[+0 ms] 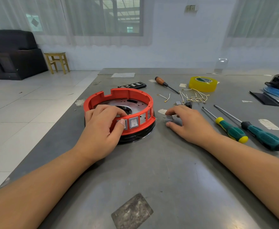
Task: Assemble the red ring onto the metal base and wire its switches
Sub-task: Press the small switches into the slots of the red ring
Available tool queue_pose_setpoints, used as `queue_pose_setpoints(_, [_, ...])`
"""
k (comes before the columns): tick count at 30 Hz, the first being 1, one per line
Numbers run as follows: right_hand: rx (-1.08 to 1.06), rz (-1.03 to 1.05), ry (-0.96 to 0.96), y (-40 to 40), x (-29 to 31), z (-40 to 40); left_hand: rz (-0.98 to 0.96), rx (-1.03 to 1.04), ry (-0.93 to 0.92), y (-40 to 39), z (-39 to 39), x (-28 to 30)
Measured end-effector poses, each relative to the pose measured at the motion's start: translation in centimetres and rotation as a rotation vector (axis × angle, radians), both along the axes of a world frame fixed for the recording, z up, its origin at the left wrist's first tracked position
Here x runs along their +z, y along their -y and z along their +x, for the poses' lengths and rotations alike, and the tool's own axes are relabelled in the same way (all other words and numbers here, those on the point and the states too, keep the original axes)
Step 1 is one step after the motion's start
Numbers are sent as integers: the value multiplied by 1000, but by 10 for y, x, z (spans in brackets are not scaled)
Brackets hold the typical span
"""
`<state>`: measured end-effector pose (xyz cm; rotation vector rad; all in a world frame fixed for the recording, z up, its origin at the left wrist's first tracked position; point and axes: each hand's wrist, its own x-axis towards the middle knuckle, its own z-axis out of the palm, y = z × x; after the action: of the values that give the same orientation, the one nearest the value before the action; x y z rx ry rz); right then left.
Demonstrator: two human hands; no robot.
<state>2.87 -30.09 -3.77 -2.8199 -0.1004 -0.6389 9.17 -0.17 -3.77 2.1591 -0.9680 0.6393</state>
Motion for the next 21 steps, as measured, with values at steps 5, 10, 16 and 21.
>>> queue_pose_setpoints(5, [68, 94, 85, -15, 4, -9, -10, -33, 49, 1, -3, 1])
queue_pose_setpoints(10, [165, 165, 287, -43, 7, -23, -20, -63, 102, 3, -11, 4])
queue_pose_setpoints(16, [303, 160, 346, -67, 9, -32, 67, -101, 192, 10, -18, 4])
queue_pose_setpoints(21, [420, 123, 411, -77, 7, -34, 107, -177, 234, 12, -18, 0])
